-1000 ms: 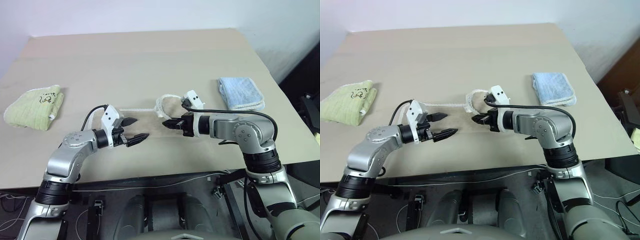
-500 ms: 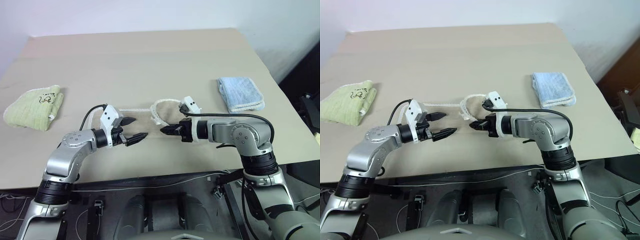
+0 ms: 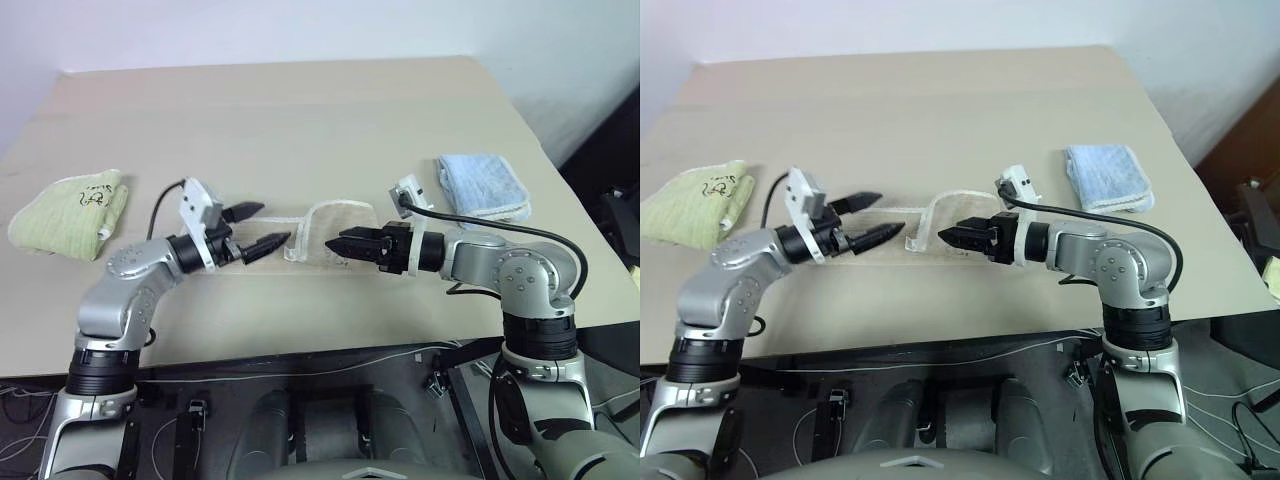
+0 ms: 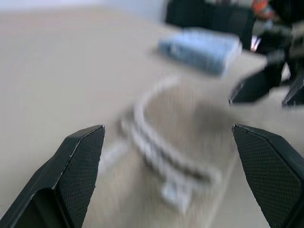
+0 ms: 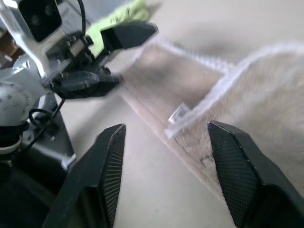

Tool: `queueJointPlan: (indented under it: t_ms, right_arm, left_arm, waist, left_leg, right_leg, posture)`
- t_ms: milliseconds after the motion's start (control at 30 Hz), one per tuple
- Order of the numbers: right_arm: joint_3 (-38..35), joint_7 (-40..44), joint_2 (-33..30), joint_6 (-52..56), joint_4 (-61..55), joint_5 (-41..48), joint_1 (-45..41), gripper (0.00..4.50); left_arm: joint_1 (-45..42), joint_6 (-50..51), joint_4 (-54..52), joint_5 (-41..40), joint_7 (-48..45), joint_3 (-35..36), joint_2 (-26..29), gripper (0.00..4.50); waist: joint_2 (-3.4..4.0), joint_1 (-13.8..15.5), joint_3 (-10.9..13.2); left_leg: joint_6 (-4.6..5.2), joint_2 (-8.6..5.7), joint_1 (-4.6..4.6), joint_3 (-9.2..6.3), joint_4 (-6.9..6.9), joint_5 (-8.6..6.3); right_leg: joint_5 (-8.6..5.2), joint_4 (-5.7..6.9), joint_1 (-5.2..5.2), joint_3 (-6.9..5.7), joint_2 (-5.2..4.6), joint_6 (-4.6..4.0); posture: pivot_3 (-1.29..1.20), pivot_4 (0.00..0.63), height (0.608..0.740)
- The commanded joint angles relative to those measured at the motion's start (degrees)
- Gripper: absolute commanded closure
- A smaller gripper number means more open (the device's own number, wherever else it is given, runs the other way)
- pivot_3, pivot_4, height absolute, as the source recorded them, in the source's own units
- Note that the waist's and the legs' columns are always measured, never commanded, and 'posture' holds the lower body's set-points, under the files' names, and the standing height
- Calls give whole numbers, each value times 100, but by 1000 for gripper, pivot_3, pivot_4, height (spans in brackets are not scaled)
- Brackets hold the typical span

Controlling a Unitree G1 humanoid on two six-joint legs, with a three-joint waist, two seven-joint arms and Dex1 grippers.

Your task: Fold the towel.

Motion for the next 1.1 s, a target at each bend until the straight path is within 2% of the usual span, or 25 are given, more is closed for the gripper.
queueJointPlan:
  t_ms: [33,100,200,433,600,733,833,967,1100]
  right_arm:
    - [36,172,79,-832,-343,-212,178,2843]
    - [35,48,262,-1188,-244,-351,197,3558]
    - [102,-14,418,-1549,-54,-557,193,4500]
    - [116,57,728,-2003,231,-614,163,4500]
    - [427,-237,761,-2615,955,-1463,25,4500]
    - [514,-827,997,-3391,1911,-2275,-356,4500]
    - [437,-995,1182,-3815,2204,-2489,-523,4500]
    - [490,-939,1266,-3796,2258,-2561,-472,4500]
    - [775,-743,1273,-3541,1899,-2563,-102,4500]
  left_arm:
    - [-259,-85,177,-200,-152,24,-165,370]
    - [-401,-277,406,-37,-343,-205,-248,897]
    - [-550,-596,749,254,-607,-515,-293,1955]
    - [-909,-1114,1403,565,-1013,-921,-627,4400]
    - [-1201,-1709,2064,972,-1106,-1146,-950,4482]
    - [-1501,-2164,2905,1451,-1014,-1352,-1183,4482]
    - [-1554,-2302,3211,1669,-976,-1428,-1267,4482]
    - [-1120,-2644,3079,2245,-1270,-1933,-979,4482]
    - [-772,-2044,2593,2044,-1197,-1883,-965,4482]
  waist:
    - [1,-6,0]
    - [0,-11,0]
    - [0,-3,0]
    - [0,5,0]
    - [0,4,0]
    - [0,-12,0]
    - [0,-20,0]
    - [0,-34,0]
    - [-2,-11,-2]
  left_leg:
    - [0,-1,0,1,0,0]
    - [1,-3,0,4,3,1]
    - [1,0,0,7,9,4]
    - [0,3,0,9,26,6]
    - [0,3,2,11,35,6]
    - [-4,1,11,16,42,9]
    - [-7,4,17,26,45,11]
    - [-7,14,21,42,41,11]
    - [-7,22,32,53,36,11]
  right_leg:
    - [0,1,0,0,3,1]
    - [3,4,0,0,9,6]
    - [11,7,0,1,33,19]
    - [12,23,2,2,41,22]
    - [13,33,4,2,43,24]
    - [12,59,3,6,45,24]
    - [12,72,2,8,48,25]
    - [12,76,-1,14,56,25]
    - [12,77,0,33,54,25]
  posture:
    - [0,150,740]
    - [0,150,740]
    - [0,150,740]
    - [0,150,740]
    - [0,150,740]
    - [0,150,740]
    - [0,150,740]
    - [0,150,740]
    - [0,150,740]
